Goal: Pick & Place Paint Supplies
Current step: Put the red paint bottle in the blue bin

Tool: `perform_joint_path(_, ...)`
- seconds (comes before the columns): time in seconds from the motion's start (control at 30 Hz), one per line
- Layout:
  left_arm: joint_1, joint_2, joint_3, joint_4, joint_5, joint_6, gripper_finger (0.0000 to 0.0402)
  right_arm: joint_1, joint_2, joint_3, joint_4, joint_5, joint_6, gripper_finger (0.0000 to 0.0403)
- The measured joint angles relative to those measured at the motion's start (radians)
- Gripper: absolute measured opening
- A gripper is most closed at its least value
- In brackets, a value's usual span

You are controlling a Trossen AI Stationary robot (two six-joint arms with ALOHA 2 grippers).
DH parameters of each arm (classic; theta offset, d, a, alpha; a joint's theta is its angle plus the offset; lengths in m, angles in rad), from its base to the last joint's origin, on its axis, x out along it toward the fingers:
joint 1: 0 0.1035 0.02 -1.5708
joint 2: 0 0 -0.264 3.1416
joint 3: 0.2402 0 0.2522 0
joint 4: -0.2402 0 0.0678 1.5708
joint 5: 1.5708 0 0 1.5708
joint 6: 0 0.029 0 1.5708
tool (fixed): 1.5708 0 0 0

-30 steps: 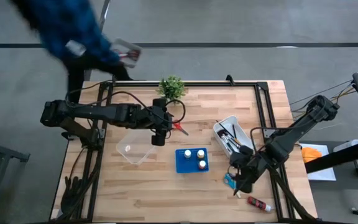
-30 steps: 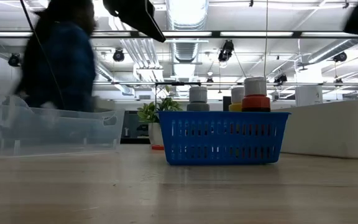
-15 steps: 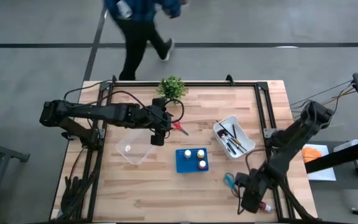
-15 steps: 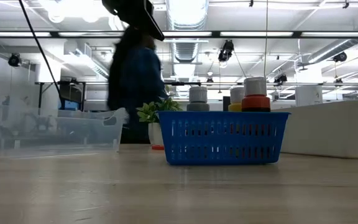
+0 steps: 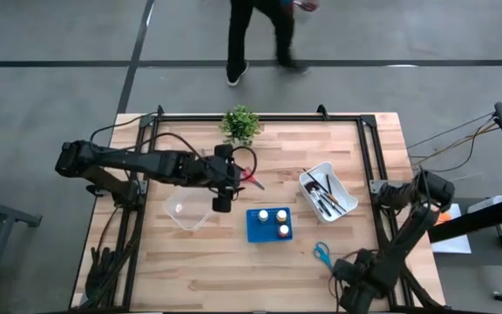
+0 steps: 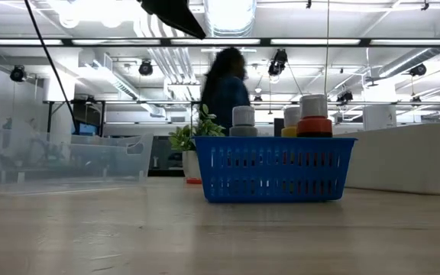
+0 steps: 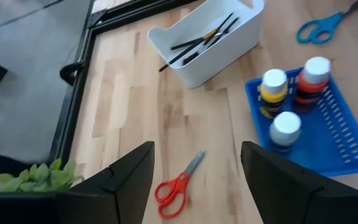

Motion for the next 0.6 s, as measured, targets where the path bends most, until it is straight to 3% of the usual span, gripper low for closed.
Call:
perform_joint_path(0.23, -0.05, 0.0, 0.0, 0.006, 0.0, -0.025, 0.0247, 0.033, 0.101, 0.13, -0.133, 0.023, -0.012, 0.0238)
perform_joint_path(0.5, -0.09, 0.0, 0.0, 0.015, -0.003, -0.029, 0.0247, 0.092, 0.126, 0.31, -0.425, 0.099, -0.016, 0.0238)
perform_joint_path(0.6, -0.101, 0.0, 0.0, 0.016, -0.003, -0.044, 0.0247, 0.116, 0.123, 0.353, -0.455, 0.098, 0.002, 0.0238)
